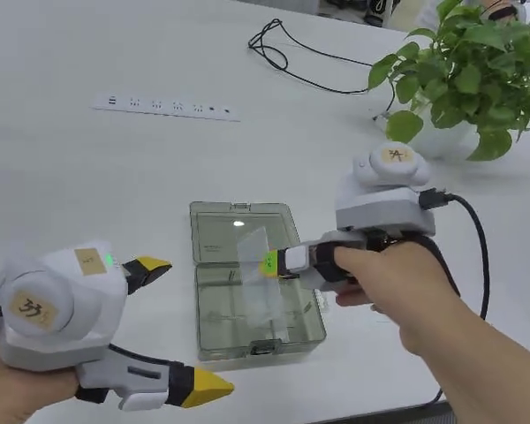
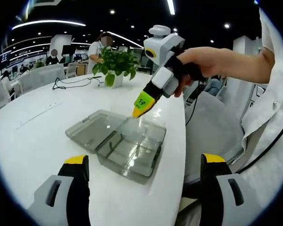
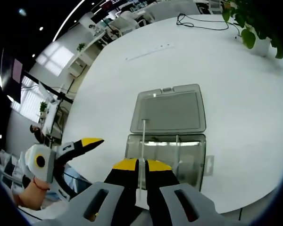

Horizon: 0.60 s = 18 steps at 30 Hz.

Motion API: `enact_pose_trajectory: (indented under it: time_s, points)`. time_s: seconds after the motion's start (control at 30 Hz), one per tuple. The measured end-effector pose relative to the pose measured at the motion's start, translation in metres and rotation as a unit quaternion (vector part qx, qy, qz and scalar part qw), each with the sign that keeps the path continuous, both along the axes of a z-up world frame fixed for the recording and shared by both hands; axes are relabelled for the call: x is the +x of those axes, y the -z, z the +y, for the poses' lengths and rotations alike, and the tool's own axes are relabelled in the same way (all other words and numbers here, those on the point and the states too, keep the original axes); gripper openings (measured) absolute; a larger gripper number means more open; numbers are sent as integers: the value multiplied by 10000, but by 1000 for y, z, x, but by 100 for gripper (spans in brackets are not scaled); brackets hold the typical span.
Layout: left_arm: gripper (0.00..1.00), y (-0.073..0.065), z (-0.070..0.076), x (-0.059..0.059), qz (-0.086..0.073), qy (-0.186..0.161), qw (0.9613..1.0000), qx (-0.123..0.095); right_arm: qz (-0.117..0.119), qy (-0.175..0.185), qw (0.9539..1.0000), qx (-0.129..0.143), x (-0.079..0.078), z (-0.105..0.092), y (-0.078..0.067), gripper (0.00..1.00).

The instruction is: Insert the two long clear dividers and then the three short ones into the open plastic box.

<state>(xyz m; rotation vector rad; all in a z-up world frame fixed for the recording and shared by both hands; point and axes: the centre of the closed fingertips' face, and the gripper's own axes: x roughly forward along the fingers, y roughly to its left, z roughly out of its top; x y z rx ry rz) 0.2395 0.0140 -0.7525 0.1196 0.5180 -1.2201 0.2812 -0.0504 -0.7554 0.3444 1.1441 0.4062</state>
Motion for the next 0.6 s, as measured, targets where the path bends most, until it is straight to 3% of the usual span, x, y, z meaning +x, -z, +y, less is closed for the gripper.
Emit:
enact_pose_trajectory:
  time_s: [0.23,0.6]
  points:
    - [99,3,0,0,69,10,9999,-81,286,59,9996,-47,-5,-2,22,6]
    - [98,4,-2,1,183,-67,9997,-172,344,-21,9992,-224,-1,-2,31,6]
